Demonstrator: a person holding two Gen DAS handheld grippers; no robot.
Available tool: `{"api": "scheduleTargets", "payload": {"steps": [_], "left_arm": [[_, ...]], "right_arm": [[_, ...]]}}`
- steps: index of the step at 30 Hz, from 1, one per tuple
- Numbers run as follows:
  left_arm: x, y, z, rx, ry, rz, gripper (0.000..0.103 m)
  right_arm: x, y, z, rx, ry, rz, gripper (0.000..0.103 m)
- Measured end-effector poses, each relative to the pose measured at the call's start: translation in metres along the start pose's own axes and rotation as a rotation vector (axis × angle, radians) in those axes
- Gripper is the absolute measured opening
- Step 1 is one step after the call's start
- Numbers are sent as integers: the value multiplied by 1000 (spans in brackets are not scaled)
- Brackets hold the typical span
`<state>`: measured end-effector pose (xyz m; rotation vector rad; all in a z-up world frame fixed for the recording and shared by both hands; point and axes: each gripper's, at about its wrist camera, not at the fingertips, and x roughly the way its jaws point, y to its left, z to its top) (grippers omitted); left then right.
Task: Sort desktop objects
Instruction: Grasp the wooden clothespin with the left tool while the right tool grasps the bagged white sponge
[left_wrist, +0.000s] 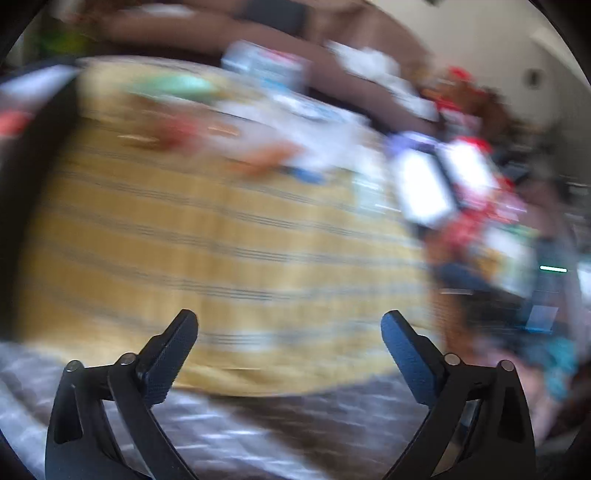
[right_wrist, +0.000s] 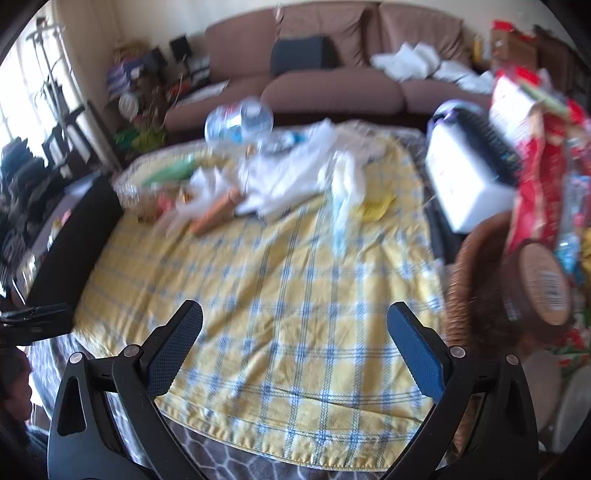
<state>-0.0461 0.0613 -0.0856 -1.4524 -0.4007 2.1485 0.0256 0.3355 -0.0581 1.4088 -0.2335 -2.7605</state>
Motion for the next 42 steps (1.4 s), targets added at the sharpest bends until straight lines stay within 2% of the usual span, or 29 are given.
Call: {"api": "scheduleTargets", "payload": {"steps": [1,2,4,6,7,9,10,11,12,14,15,18,20,23,26,29,32,35,38,42], "left_arm": [[6,-9,9,37,9,-4,98],[13,-21,20,92,2,39,98],[35,-41,49,258,-45,219,98],[63,-47,72,370,-63,314,96],[80,-44,82,402,-42,334,92],[115,-27,99,423,26,347,74],[130,-21,103,428,58,350,58],[147,-12,111,427,78,353,47],[157,-4,118,418,64,365,47],[164,3,126,407,-20,392,51],[166,6,130,386,-47,374,51],[171,9,132,353,-47,314,49],[173,9,130,349,-29,315,20],[169,17,129,310,-7,256,17],[155,17,118,314,23,248,17],[134,4,98,376,72,251,17],[112,-15,70,443,149,252,17],[98,-20,43,419,212,247,17],[105,-9,28,351,246,245,17],[140,-4,16,395,303,333,18]], "right_arm": [[8,-1,-1,-15,29,10,100],[12,-1,-2,-26,43,18,100],[16,-3,-3,-42,60,33,100],[17,-9,-2,-31,59,56,100],[18,-11,-2,-23,57,67,100],[17,-15,-1,-10,55,93,100],[17,-17,-2,-12,57,101,100],[17,-17,-2,-20,61,101,100],[17,-18,-2,-25,64,94,100],[17,-21,-3,-32,74,81,100],[16,-23,-3,-30,74,82,100],[15,-33,-4,-5,73,88,100],[18,-41,-3,16,79,79,100],[20,-49,-2,39,79,81,100],[22,-54,-1,36,84,90,100],[22,-59,-1,50,85,103,100],[22,-66,0,85,83,154,100],[21,-70,2,103,79,177,100],[25,-67,5,96,90,150,100],[25,-59,8,73,111,120,100]]}}
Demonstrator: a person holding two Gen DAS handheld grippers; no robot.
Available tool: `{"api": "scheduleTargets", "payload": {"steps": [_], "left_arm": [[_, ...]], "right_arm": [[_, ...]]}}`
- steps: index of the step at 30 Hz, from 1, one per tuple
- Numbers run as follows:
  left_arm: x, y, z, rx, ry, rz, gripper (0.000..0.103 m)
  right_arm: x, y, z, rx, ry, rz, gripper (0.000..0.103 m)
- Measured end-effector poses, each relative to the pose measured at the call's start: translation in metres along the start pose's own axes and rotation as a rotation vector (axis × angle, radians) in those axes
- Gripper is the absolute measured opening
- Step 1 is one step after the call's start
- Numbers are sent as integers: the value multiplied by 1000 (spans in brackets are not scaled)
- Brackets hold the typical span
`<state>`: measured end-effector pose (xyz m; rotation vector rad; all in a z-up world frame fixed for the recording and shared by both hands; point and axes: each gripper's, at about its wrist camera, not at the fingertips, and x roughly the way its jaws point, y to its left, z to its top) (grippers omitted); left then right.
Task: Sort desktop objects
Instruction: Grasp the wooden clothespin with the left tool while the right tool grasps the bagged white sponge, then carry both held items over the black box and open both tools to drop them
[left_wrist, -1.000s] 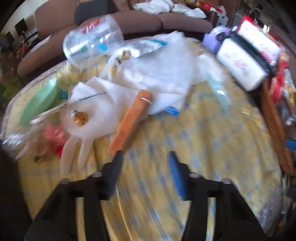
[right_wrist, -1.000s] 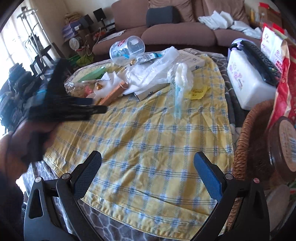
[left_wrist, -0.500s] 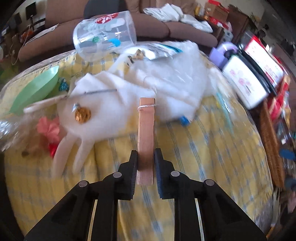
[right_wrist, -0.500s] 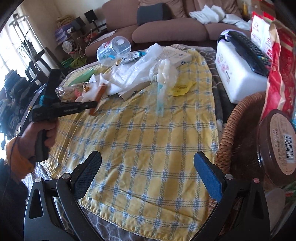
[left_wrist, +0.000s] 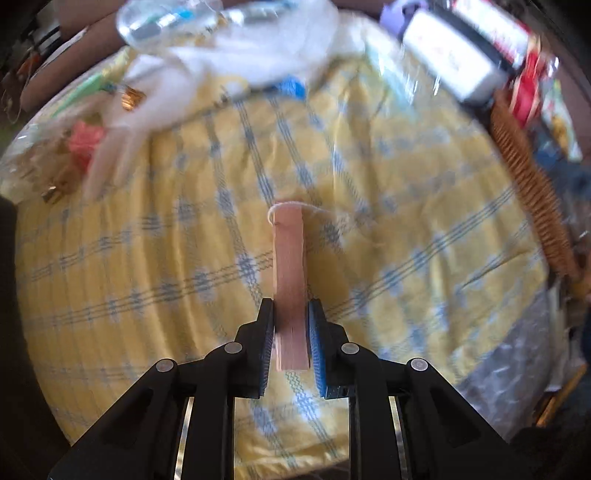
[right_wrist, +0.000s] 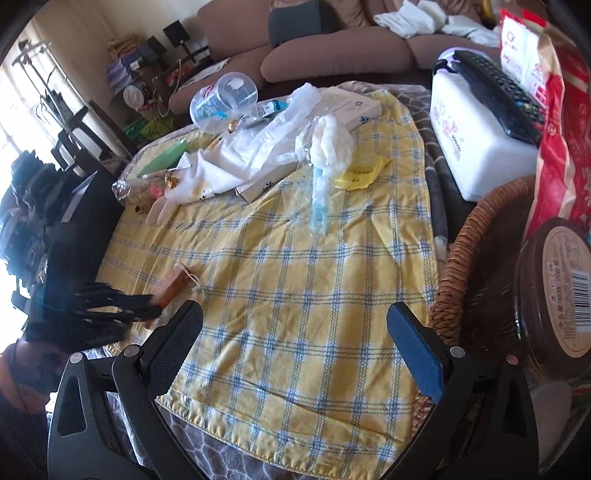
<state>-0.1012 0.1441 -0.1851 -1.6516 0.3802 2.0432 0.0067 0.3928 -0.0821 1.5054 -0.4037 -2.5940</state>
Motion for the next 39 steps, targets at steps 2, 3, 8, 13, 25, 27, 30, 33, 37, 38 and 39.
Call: {"api": "scheduleTargets", "payload": {"steps": [2,3,8,13,25,27,30,33,37,38,39], "left_arm": [[0,-4,6,13,-35,1,31],[2,-5,9,5,-33,-9,32],[-3,-2,6,-40,-55,-6,17],[-44,10,-15,-71,-114,-33,17],[-128,82,-40,-249,-332,-9,17],[-137,83,-42,-247,-356,13,17],[-151,88,-48,-233,-400,55,17],[-174,93,-56,-238,-463,101,17],[-207,101,-68,-272,-573,139,17],[-214,103,-70,-279,-597,164,17],[-222,105,-73,-279,-618,196,17]], "right_arm": [[-4,2,4,-6,7,-21,100],[-7,3,7,-14,9,-40,100],[-11,5,54,-13,26,-84,100],[40,2,118,34,111,-140,100],[132,5,142,-40,234,-315,23],[109,13,140,-60,196,-302,21],[69,32,137,-95,110,-279,20],[26,57,137,-136,5,-247,20],[-12,93,132,-184,-93,-167,19],[-21,107,130,-196,-108,-140,19],[-26,115,129,-203,-115,-122,19]]}}
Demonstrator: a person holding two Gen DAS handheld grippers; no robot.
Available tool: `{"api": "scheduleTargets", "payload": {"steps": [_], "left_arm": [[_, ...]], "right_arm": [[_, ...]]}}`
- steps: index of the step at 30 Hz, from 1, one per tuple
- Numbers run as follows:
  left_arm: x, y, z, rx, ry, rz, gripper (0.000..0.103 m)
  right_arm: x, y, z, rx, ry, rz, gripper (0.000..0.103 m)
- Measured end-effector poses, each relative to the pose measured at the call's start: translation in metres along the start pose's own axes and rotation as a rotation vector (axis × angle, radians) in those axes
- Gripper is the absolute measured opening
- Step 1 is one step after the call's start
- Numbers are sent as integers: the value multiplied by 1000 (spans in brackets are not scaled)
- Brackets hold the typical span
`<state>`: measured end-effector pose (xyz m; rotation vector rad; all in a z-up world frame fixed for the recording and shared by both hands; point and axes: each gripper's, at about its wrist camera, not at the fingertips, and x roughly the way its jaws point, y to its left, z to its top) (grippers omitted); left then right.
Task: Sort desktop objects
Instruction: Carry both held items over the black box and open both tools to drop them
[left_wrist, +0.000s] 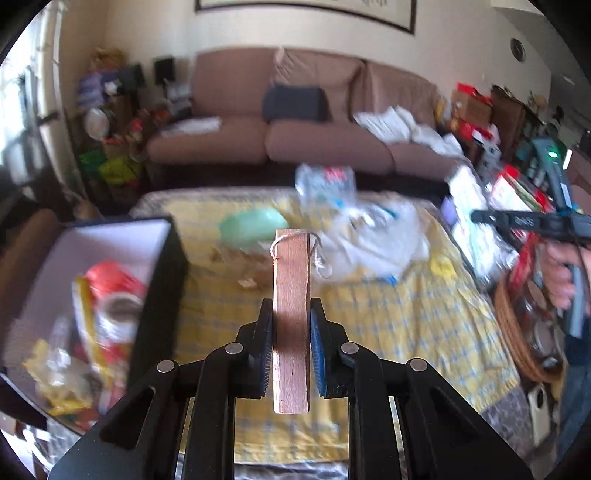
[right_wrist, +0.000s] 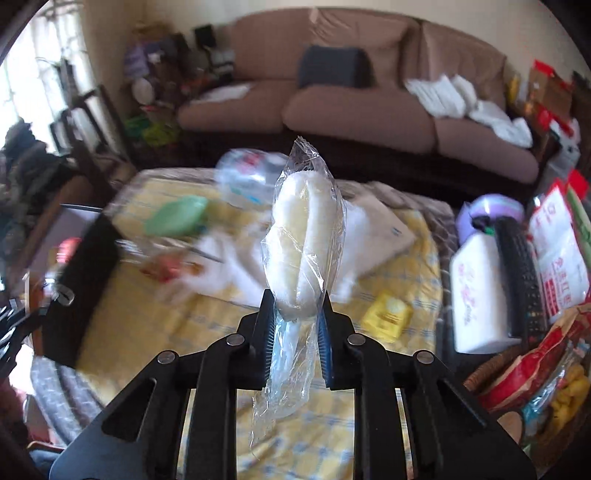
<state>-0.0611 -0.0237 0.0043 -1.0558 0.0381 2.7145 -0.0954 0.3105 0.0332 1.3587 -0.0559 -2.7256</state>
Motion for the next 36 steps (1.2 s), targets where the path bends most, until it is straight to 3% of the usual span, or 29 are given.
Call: {"api": "scheduleTargets", "payload": {"steps": [12,23,30,36], "left_arm": [[-61,55,8,-63,-151,135,17],[-99,162,-10,-288,-243,128,17],[-110,248,-39,-445,-248,231,17],[-112,290,-59,-492,-216,289,17]], "right_arm": [[-46,136,19,-122,-92,120,19],[-50,256,35,-241,-124,208,19],[-33,337,38,-324,-109,299,19],[3,409,32,-394,-49,387,19]]}}
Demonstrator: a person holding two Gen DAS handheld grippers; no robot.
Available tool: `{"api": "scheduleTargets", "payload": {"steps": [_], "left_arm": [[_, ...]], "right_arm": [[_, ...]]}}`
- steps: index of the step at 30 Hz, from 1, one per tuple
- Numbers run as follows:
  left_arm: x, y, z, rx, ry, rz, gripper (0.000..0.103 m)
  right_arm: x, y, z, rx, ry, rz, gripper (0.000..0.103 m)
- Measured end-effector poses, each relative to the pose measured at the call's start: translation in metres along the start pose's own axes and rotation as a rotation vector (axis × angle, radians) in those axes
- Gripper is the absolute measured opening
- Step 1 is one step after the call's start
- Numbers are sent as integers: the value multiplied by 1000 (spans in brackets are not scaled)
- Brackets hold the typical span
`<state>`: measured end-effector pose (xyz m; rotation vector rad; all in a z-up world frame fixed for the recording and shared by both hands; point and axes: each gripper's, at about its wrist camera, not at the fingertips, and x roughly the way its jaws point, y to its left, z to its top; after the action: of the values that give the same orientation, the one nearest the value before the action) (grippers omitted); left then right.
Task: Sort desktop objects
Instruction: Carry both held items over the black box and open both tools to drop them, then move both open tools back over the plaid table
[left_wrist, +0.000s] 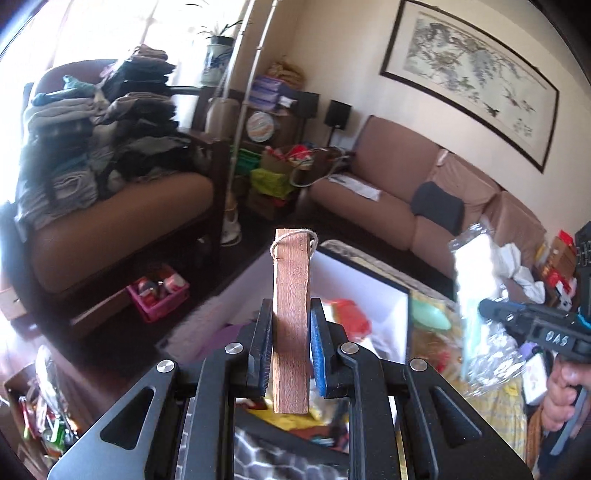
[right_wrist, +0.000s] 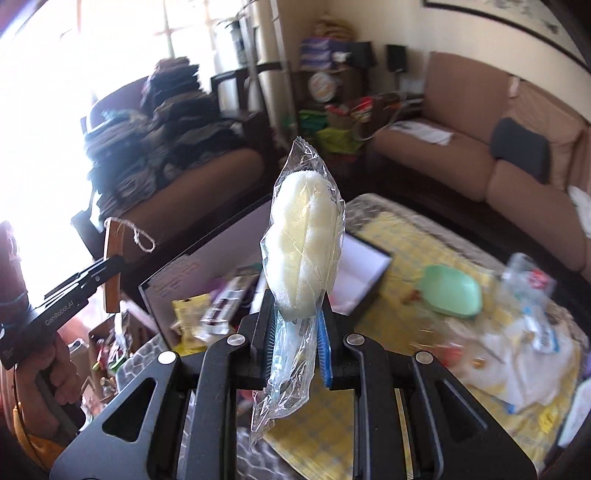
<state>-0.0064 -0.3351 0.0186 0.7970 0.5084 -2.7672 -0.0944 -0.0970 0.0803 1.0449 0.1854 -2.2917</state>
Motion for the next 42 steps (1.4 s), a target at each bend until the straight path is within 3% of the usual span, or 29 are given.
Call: {"api": "scheduleTargets", "payload": {"steps": [5,10,14,20,25,28,31,32,33,34,35,38,40,42], "left_arm": [[16,8,1,60,1,27,17],[54,9,5,171,56,80,17],[97,11,-1,228,169,116,17],[147,13,-18,280,315,182,17],[167,18,-33,330,420,310,17],[167,26,-40,307,489,305,17],[148,39,-36,195,503,171,20],[141,43,-34,142,504,127,32],[132,47,-30,92,501,98,55],[122,48,-26,65,478,87,62],[111,48,-21,41,443,69,65],[78,41,-7,-35,372,-37,66],[60,27,0,-25,340,-52,71],[41,6,4,14,311,-68,84]], "right_arm": [[55,28,11,-16,46,48,19],[110,29,27,-77,100,-113,19],[158,10,41,-121,162,-278,19],[222,-19,42,-160,264,-355,19],[250,-14,31,-257,315,-396,19],[243,-6,23,-310,357,-347,19],[224,0,13,-392,395,-298,25],[216,0,13,-398,392,-282,32],[205,0,14,-389,380,-255,46],[194,-3,16,-369,363,-226,52],[173,-9,19,-326,324,-172,56],[121,-33,23,-208,240,-40,56],[82,-55,18,-152,180,-7,56],[49,-82,10,-106,141,-11,63]]}}
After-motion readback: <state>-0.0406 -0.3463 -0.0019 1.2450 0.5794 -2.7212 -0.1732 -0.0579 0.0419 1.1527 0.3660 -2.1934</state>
